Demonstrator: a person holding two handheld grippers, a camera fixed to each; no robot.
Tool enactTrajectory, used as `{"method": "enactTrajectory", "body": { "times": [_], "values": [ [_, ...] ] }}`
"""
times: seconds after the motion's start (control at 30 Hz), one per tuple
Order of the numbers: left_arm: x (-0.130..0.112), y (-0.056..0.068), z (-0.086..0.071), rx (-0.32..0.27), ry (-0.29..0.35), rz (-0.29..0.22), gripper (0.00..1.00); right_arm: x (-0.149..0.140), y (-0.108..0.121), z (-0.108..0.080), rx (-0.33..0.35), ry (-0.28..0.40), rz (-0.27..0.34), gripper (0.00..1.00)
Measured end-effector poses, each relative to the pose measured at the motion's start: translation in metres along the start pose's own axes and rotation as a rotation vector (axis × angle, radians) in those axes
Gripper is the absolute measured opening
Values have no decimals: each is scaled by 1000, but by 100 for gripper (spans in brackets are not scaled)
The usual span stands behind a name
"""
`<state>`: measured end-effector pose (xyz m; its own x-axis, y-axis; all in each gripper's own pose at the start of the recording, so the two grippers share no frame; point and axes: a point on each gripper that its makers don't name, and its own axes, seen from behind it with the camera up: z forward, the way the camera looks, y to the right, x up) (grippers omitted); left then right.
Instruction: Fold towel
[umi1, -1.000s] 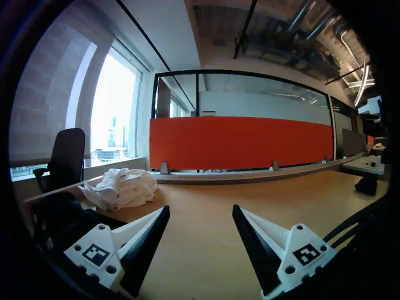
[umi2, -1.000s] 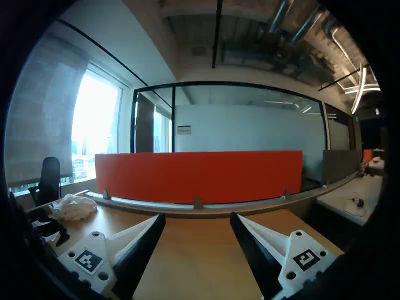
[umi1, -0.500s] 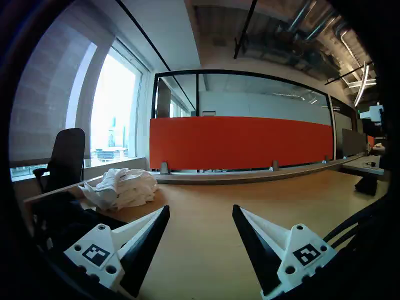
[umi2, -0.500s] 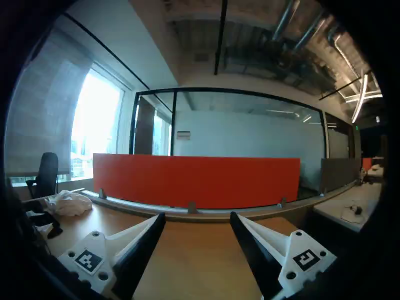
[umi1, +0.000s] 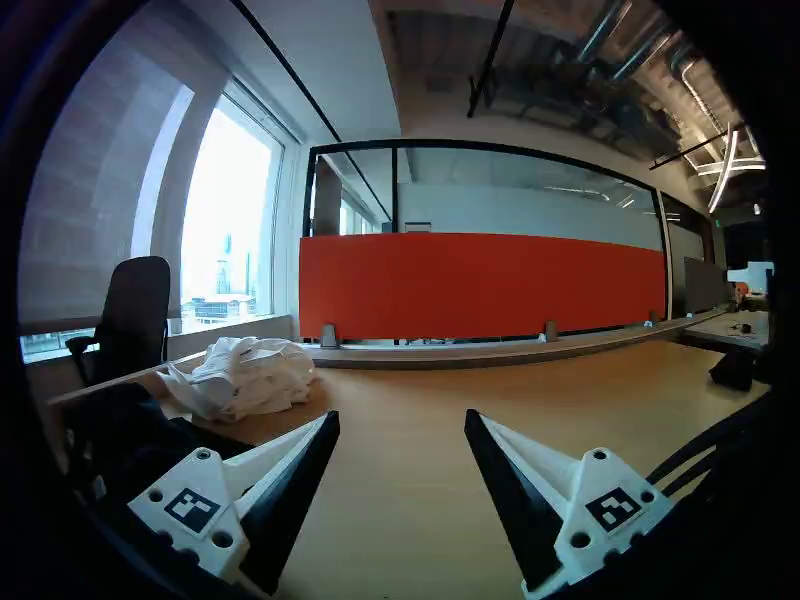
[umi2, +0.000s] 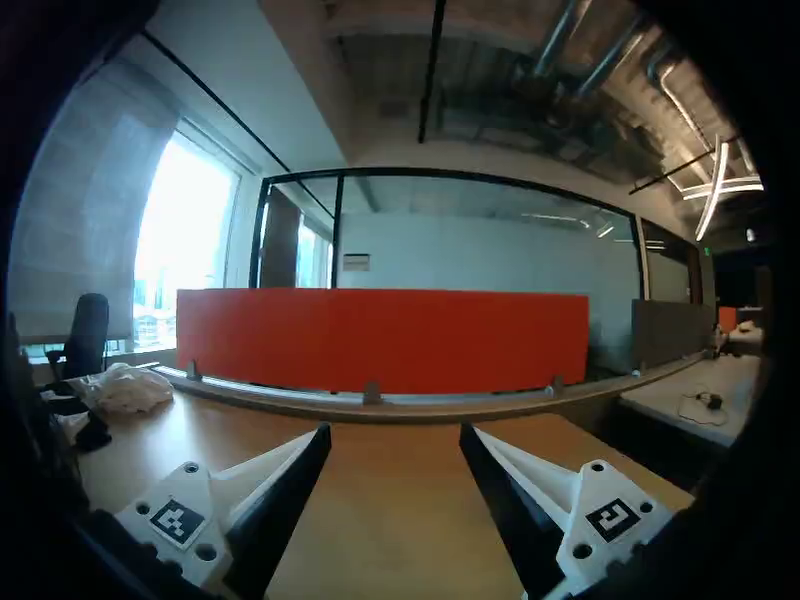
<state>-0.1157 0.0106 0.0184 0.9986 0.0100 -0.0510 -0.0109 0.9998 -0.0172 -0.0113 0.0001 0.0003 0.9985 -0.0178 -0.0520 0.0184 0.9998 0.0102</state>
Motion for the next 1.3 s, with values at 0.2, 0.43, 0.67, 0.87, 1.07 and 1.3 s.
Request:
{"method": "enactTrajectory", "body": {
  "times": [0.2,0.43,0.67,0.87,1.07,1.3],
  "values": [
    [-1,0,0,0,0,0,93,-30,3,0,-6,-14,23,100],
    [-1,0,0,0,0,0,93,-52,11,1,-10,-13,41,100],
    [-2,0,0,0,0,0,93,-71,16,-1,-5,-23,36,100],
    [-3,0,0,0,0,0,92,-77,21,0,-16,-25,57,100],
    [-3,0,0,0,1,0,92,-84,20,1,-11,-26,55,100],
    [-3,1,0,0,1,0,93,-85,17,2,-10,-26,74,100]
  ]
}}
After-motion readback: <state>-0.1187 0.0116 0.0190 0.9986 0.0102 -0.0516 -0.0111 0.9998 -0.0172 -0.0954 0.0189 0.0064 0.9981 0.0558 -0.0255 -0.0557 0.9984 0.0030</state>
